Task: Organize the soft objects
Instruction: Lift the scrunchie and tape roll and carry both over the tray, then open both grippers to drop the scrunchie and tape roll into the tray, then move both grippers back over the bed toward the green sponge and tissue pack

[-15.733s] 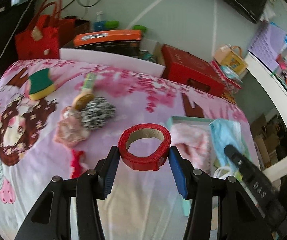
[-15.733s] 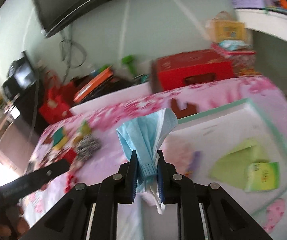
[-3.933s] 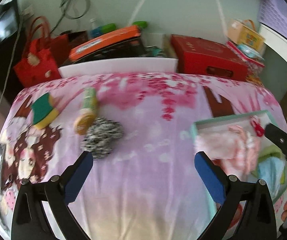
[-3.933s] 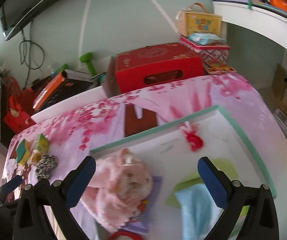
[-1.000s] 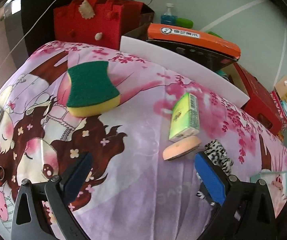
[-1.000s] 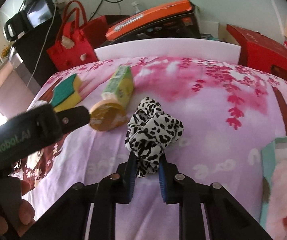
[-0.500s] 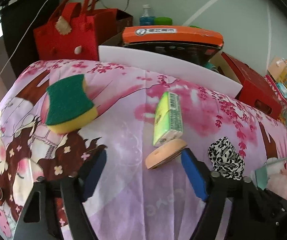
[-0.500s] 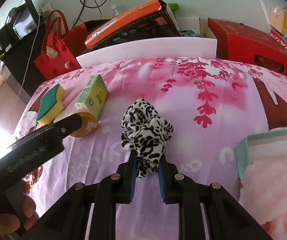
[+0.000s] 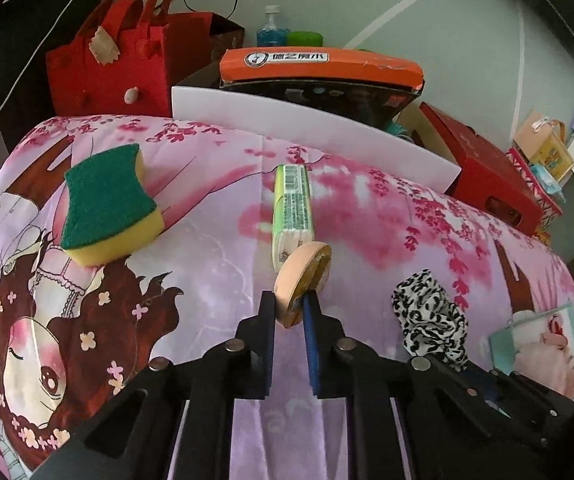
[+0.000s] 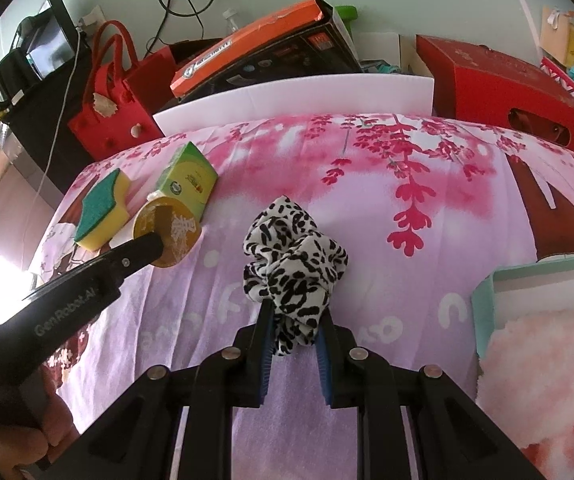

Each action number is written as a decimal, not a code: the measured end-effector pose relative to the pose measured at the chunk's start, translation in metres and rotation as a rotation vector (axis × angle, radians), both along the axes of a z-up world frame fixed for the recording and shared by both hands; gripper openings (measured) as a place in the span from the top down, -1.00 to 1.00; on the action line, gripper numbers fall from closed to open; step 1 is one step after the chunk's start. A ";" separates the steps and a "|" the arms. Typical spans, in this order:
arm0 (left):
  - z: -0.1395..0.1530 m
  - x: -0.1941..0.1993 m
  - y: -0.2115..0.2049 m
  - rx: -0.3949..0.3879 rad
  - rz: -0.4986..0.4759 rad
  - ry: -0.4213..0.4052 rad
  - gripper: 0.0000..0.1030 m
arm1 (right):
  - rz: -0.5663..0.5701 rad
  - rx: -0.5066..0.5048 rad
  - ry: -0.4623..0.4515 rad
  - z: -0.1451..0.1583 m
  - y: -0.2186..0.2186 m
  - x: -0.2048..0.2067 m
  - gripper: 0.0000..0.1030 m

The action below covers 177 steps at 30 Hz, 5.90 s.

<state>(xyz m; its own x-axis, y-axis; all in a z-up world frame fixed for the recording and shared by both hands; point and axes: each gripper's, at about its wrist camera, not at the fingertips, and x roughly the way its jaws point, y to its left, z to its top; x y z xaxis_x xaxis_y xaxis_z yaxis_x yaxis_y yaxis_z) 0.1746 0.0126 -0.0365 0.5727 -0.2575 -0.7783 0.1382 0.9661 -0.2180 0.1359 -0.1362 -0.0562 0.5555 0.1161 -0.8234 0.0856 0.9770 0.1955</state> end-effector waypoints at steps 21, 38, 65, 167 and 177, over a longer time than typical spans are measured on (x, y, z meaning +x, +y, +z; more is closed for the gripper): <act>0.062 -0.043 -0.005 0.016 0.013 -0.076 0.74 | -0.054 -0.027 -0.105 0.056 -0.020 -0.044 0.61; 0.098 -0.087 -0.037 0.034 -0.074 -0.170 0.74 | -0.128 -0.059 -0.214 0.098 -0.049 -0.093 0.61; 0.094 -0.139 -0.196 0.033 -0.497 -0.178 0.73 | -0.627 -0.123 -0.129 0.089 -0.232 -0.169 0.61; 0.031 -0.056 -0.066 0.153 0.081 0.125 -0.94 | -0.252 -0.081 -0.093 0.083 -0.104 -0.093 -1.00; 0.032 -0.047 -0.022 0.095 0.162 0.145 -0.94 | -0.159 -0.071 -0.106 0.077 -0.061 -0.078 -1.00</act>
